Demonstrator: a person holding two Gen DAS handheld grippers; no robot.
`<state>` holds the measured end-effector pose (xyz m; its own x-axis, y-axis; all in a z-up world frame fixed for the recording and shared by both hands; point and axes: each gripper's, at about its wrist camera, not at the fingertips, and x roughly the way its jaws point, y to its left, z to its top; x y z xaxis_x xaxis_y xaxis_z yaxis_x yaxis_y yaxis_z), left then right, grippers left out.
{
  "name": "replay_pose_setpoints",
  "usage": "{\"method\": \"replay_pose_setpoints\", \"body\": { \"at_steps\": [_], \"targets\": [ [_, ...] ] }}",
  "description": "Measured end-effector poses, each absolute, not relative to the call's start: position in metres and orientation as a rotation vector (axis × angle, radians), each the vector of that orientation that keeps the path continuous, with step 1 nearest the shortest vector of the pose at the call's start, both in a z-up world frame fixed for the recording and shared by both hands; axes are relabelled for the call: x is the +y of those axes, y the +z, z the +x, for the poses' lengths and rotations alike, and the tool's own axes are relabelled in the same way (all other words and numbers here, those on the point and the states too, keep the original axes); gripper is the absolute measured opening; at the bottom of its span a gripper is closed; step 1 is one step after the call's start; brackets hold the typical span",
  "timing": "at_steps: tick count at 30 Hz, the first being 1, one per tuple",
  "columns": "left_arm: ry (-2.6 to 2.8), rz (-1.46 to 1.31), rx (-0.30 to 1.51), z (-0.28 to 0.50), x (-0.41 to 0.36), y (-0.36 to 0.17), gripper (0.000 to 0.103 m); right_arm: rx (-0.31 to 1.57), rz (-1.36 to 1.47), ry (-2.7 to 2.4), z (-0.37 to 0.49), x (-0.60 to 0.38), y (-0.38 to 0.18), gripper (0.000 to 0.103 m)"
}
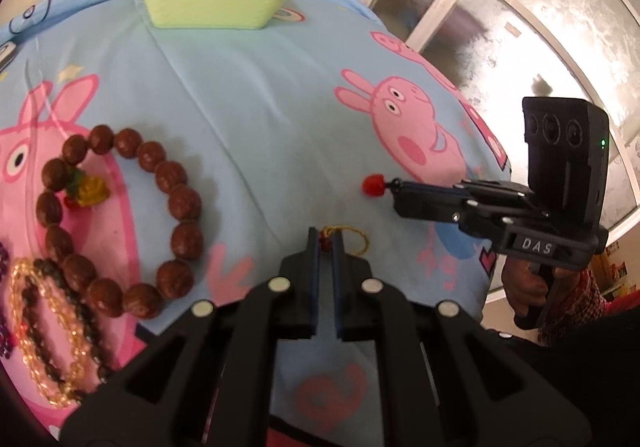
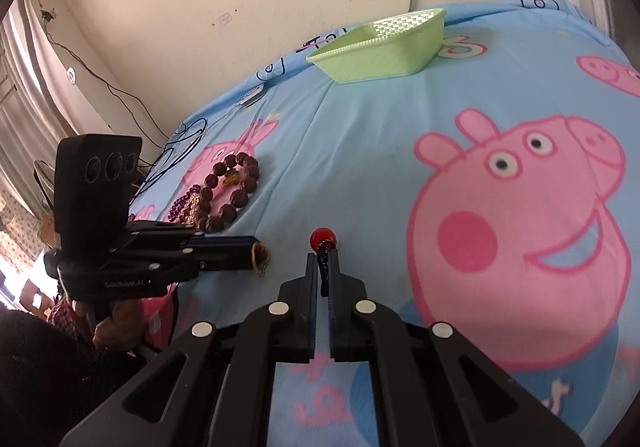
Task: Organize jewelry
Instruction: 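Lift the red-bead pendant off the sheet with both tools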
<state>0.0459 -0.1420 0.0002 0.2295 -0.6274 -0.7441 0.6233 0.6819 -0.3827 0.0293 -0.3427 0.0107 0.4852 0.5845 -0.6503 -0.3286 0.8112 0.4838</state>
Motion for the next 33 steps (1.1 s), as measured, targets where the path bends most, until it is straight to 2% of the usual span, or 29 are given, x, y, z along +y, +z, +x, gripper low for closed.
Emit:
{"method": "replay_pose_setpoints", "body": {
  "at_steps": [33],
  "targets": [
    [-0.912,-0.07,1.019,0.047,-0.137,-0.008,0.006,0.919,0.313,0.583,0.037,-0.34,0.005,0.0]
  ]
}}
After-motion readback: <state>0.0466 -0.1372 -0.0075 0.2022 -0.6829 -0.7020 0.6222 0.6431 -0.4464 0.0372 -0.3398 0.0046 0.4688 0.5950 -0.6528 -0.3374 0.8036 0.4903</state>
